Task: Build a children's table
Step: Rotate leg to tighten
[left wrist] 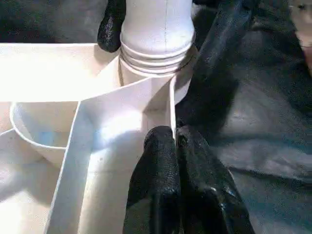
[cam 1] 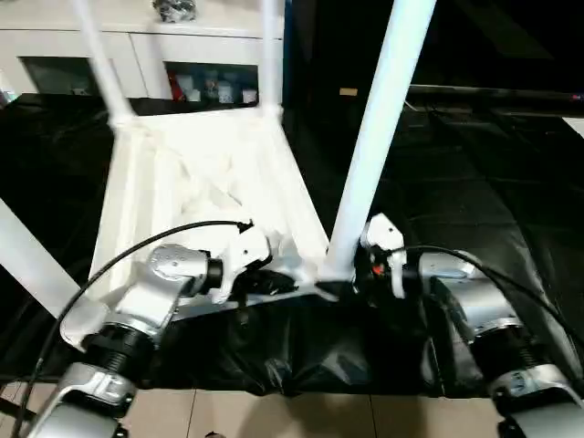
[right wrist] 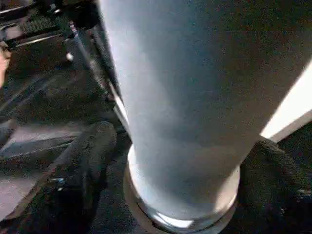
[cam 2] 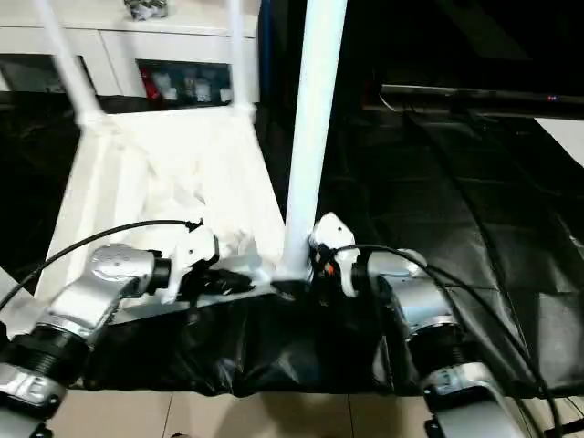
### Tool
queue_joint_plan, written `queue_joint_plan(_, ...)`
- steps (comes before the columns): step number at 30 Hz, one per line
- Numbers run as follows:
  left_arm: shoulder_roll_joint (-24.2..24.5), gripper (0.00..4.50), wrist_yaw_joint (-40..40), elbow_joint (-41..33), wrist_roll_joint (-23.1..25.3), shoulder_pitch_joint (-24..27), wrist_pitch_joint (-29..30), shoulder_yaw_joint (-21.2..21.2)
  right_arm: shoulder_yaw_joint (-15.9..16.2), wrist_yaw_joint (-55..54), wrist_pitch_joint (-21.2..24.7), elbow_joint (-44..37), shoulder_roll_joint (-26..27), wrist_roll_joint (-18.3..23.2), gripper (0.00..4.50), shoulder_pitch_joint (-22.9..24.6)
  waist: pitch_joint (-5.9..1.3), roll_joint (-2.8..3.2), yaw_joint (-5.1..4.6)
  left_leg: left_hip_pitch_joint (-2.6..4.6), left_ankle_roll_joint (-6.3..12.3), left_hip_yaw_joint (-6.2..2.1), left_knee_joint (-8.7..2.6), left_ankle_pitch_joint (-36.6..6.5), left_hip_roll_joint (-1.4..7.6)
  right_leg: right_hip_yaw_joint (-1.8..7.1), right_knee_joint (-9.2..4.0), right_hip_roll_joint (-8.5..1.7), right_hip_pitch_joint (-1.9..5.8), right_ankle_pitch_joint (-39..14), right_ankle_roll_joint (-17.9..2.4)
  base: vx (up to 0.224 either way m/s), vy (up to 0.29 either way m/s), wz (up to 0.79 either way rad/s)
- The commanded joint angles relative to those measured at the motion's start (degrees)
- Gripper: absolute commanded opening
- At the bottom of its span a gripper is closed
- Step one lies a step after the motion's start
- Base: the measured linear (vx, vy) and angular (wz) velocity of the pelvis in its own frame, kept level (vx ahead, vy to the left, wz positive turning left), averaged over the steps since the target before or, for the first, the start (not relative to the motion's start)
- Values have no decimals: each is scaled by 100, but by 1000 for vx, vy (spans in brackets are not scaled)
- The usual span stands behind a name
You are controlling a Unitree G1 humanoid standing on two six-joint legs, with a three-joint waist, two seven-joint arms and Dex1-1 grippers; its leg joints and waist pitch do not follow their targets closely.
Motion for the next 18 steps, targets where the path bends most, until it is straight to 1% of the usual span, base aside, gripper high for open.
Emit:
queue_joint_plan(1, -39, 0, -219, -189, -75, -47, -18, -168, 170, 241, -19, -63, -15, 33, 349, -81, -388, 43, -12, 126, 73, -45, -396, -1652, 143, 164, -362, -198, 219, -1297, -1366, 0, 0, 0)
queue_joint_plan(2, -10, 0, -299, -193, -95, -44, -2, -172, 193, 304, -63, -46, -31, 8, 336, -105, -397, 52, -3, 116, 87, -45, -390, -1575, 141, 165, -348, -201, 230, -1171, -1387, 0, 0, 0)
queue_joint_plan(3, -10, 0, -299, -193, -95, -44, -2, -172, 193, 304, -63, -46, -31, 8, 321, -105, -398, 46, -3, 112, 98, -44, -389, -1534, 141, 166, -344, -200, 233, -1111, -1398, 0, 0, 0)
queue_joint_plan(4, 19, 0, -353, -215, -101, -23, 23, -184, 226, 362, -142, -31, -38, -29, 312, -122, -404, 63, 6, 111, 108, -45, -386, -1471, 138, 161, -331, -199, 238, -1014, -1418, 0, 0, 0)
queue_joint_plan(7, 37, 0, -384, -240, -109, -3, 39, -187, 267, 398, -187, -31, -48, -57, 291, -130, -416, 57, 14, 110, 155, -37, -370, -1337, 135, 157, -307, -194, 249, -783, -1492, 0, 0, 0)
queue_joint_plan(8, 50, 0, -389, -253, -117, 5, 48, -192, 281, 404, -194, -34, -47, -59, 282, -127, -413, 55, 19, 109, 162, -37, -372, -1346, 136, 154, -307, -193, 250, -781, -1501, 0, 0, 0)
queue_joint_plan(9, 59, 0, -391, -264, -124, 13, 55, -193, 298, 411, -204, -37, -46, -66, 282, -122, -413, 55, 19, 109, 162, -37, -372, -1346, 136, 154, -307, -193, 250, -781, -1501, 0, 0, 0)
queue_joint_plan(11, 88, 0, -365, -274, -115, 39, 38, -193, 331, 390, -274, -23, -28, -111, 274, -99, -405, 50, 16, 115, 143, -38, -378, -1441, 137, 155, -324, -198, 245, -959, -1471, 0, 0, 0)
queue_joint_plan(13, 72, 0, -275, -244, -76, 42, 0, -175, 314, 300, -304, -12, 12, -124, 272, -74, -401, 48, 13, 117, 125, -39, -381, -1480, 141, 157, -330, -198, 237, -1025, -1456, 0, 0, 0)
queue_joint_plan(14, 19, 0, -85, -209, -19, 41, -32, -132, 261, 71, -369, -2, 100, -149, 272, -21, -398, 23, 3, 111, 105, -41, -384, -1517, 138, 162, -335, -204, 233, -1113, -1421, 0, 0, 0)
queue_joint_plan(15, -50, 0, 104, -180, 11, 24, 9, -81, 184, -130, -355, 15, 201, -129, 272, 20, -392, 20, -1, 112, 97, -45, -389, -1545, 139, 163, -341, -207, 228, -1182, -1400, 0, 0, 0)
queue_joint_plan(16, -69, 0, 150, -174, 17, 19, 26, -66, 161, -176, -345, 21, 228, -121, 271, 30, -384, 19, -6, 112, 71, -50, -393, -1605, 132, 168, -359, -210, 229, -1348, -1344, 0, 0, 0)
queue_joint_plan(17, -138, 0, 323, -153, 58, -2, 57, -41, 100, -498, -326, 61, 342, -163, 270, 56, -381, 21, -7, 116, 59, -52, -396, -1638, 130, 169, -373, -213, 224, -1444, -1315, 0, 0, 0)
queue_joint_plan(18, -180, 0, 430, -144, 84, -14, 76, -30, 67, -719, -320, 90, 413, -197, 270, 71, -365, -7, -21, 119, 28, -56, -402, -1715, 126, 173, -393, -215, 204, -1679, -1238, 0, 0, 0)
